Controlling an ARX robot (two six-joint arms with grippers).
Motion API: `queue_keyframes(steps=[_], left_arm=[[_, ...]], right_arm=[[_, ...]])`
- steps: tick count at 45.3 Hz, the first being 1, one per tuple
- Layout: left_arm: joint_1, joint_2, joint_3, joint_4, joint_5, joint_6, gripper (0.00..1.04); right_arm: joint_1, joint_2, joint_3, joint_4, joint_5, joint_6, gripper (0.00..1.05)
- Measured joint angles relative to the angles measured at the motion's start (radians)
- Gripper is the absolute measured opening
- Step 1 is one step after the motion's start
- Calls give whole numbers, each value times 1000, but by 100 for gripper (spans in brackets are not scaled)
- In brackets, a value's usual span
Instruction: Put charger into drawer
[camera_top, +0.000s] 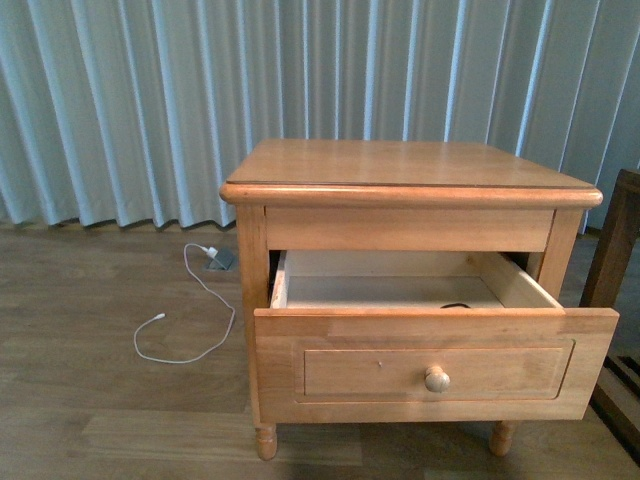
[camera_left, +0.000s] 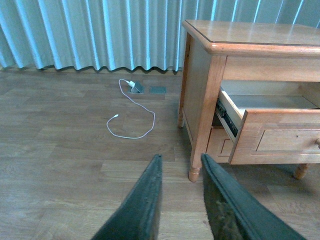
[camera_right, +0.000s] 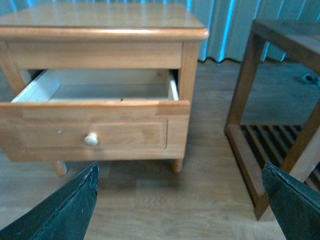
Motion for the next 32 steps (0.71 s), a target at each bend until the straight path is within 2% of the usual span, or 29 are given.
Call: queue_keyframes(steps=[7,11,19,32], left_arm=[[0,0,0,0,0,0,54],[0,0,0,0,0,0,72],[0,0,0,0,0,0,100],[0,0,0,0,0,1,99]], right_arm=[[45,158,93,-31,-44,-2,96],[72,334,171,26,-63,3,96],[106,673,288,170,-75,7,96],[128,1266,560,343,-23,30,96]])
